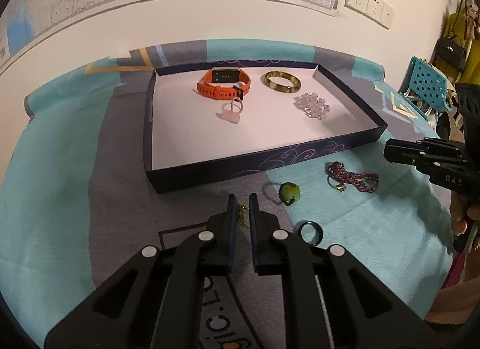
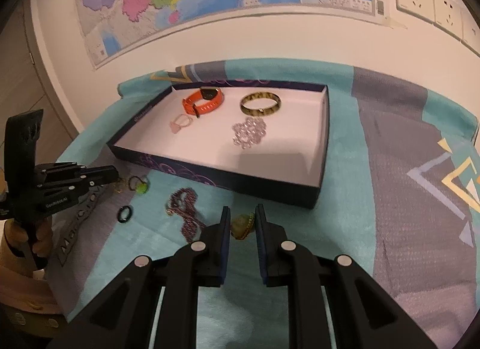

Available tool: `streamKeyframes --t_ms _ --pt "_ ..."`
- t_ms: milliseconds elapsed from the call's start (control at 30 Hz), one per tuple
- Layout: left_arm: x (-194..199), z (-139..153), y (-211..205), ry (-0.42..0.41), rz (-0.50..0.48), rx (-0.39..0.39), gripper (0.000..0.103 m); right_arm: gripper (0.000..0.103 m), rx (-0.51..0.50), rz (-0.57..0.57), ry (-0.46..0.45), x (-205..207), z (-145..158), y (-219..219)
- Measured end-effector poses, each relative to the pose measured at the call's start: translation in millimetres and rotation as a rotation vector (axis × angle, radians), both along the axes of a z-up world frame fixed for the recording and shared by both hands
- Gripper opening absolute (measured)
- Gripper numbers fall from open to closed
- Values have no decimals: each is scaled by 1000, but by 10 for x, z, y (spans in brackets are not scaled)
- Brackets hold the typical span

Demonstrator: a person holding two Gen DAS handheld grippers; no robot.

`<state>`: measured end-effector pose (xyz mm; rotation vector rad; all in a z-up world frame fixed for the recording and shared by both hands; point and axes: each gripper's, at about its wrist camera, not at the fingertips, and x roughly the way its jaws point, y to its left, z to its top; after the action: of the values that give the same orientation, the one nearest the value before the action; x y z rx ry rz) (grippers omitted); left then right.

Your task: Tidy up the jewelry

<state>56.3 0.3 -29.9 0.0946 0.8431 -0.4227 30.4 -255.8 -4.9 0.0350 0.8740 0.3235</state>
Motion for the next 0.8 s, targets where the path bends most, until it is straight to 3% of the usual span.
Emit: streamKeyframes --t_ms 100,200,333,467,533,600,667,800 --pt "-13 18 11 -4 -8 -9 10 15 3 11 -11 -7 42 39" --pt "-29 2 19 -11 -5 15 43 15 3 18 -9 -4 40 62" --pt "-59 -73 11 6 -23 35 43 15 5 20 2 6 3 74" --pt "-38 -138 -12 18 -26 56 33 15 7 21 11 7 -25 74" --pt "-17 -137 -8 24 -29 47 18 15 9 21 12 0 -30 88" --pt "0 -147 -16 31 -27 45 15 15 11 23 11 1 -28 98" --pt "-7 -142 -24 29 -29 41 4 15 12 27 11 8 -25 103" --pt "-25 -139 -15 33 -29 23 3 15 17 31 4 13 -1 103"
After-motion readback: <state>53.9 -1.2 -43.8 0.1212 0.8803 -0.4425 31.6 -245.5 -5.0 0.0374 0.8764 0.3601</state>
